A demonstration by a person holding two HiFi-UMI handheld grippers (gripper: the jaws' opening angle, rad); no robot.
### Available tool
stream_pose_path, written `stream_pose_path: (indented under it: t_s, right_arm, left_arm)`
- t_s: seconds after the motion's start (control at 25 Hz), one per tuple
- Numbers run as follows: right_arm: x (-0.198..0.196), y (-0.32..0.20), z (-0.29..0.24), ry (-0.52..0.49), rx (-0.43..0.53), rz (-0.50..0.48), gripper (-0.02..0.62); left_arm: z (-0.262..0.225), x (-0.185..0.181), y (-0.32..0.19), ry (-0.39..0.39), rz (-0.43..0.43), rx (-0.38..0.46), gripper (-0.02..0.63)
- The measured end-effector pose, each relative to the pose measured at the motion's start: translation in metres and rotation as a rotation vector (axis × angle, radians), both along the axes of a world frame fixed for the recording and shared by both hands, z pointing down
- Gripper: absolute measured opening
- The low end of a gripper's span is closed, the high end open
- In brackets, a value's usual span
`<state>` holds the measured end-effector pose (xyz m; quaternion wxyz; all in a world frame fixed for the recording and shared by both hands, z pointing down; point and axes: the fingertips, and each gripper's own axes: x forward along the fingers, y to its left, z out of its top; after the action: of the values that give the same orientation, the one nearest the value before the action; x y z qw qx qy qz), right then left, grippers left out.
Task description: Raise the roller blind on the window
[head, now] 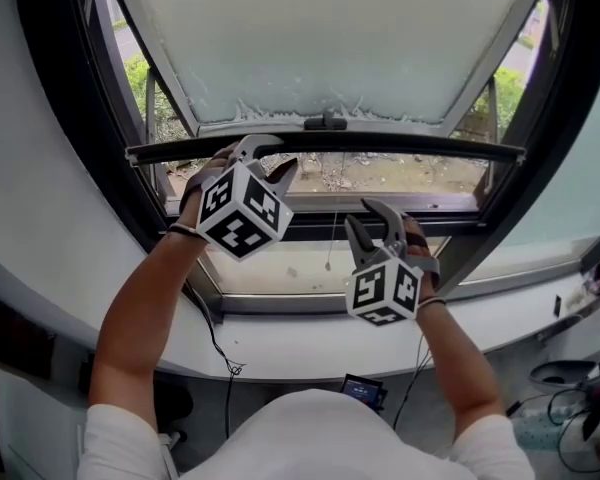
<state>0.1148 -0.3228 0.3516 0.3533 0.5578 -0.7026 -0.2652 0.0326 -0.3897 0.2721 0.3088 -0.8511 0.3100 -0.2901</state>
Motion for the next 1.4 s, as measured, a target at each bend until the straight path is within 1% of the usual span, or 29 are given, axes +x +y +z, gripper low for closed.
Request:
stream_pose_path:
  t_s: [0.2,0.56,0.8,0.96,1.12,1.32,1.4]
  right_arm:
    - [0.003,0.002,0.012,-0.023,-0.031,0.004,0.146]
    - [0.007,0.006,0.024,-0.059,-0.057,0.011,0.146]
    - [0.007,0.007,0.031,-0.062,-0.074,0.01,0.146]
    - [0.007,0.008,0.035,-0.062,-0.082,0.009,0.146]
    - [0.007,0.009,0.037,-0.067,-0.088,0.009,0.146]
    - [0.008,0.009,0.037,-0.07,-0.09,0.01,0.146]
    - [0.007,0.01,0.037,-0.073,-0.088,0.009,0.146]
  left_arm:
    - [-0.005,0.0,0.001,0.013,0.004,-0.015,0.104]
    - [-0.01,0.0,0.0,-0.018,0.011,-0.008,0.104]
    - [-0.014,0.0,0.0,-0.028,0.013,0.0,0.104]
    - [-0.022,-0.001,0.0,-0.018,0.019,-0.003,0.104]
    - [-0.03,-0.001,-0.001,-0.017,0.018,0.016,0.104]
    - [-0.055,-0.002,-0.002,0.022,0.017,0.047,0.104]
    - [-0.065,-0.002,-0.001,0.033,0.019,0.048,0.104]
